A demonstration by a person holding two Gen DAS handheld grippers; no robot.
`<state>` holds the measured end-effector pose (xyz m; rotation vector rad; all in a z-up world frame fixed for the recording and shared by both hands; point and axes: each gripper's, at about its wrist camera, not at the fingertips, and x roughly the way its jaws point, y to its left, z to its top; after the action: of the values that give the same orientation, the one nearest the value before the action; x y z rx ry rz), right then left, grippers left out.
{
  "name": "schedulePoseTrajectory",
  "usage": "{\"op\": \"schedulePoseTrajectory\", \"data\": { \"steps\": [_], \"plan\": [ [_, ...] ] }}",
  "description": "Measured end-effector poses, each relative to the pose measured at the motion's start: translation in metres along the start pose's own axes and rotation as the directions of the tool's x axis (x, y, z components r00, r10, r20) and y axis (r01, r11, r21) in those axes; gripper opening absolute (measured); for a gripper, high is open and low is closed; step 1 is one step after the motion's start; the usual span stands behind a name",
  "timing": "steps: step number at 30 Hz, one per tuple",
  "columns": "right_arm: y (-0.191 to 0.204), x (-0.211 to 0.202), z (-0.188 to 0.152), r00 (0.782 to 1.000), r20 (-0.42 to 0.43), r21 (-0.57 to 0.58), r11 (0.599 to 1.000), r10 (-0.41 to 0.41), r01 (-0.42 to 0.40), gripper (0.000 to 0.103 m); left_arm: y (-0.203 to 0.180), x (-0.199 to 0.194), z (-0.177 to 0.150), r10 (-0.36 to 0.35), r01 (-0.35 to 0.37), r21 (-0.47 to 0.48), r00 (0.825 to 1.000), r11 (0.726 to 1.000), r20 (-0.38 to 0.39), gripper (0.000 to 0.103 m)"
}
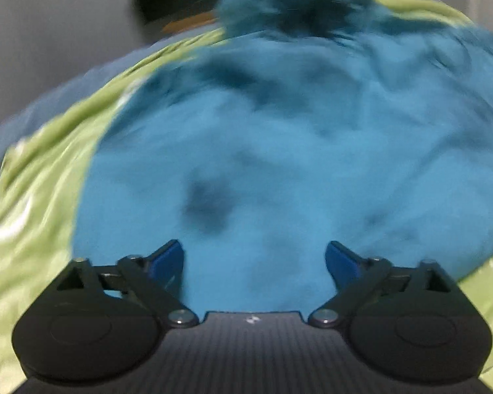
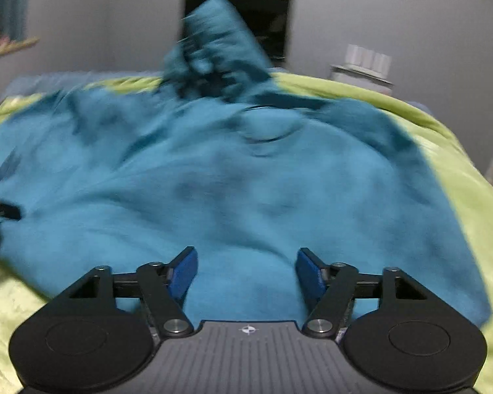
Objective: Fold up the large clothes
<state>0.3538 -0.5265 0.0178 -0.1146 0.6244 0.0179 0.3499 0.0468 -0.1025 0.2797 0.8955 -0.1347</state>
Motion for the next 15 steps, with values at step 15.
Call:
{"op": "schedulePoseTrajectory", "data": {
  "steps": [15],
  "plan": [
    [-0.055, -0.091, -0.023, 0.996, 0.067, 0.392, 0.916, 0.066, -0.087, 0.078, 0.129, -0.186, -0.082, -0.163, 0.224, -0.36, 0.968, 0.905, 0.191, 0.097]
  ]
}}
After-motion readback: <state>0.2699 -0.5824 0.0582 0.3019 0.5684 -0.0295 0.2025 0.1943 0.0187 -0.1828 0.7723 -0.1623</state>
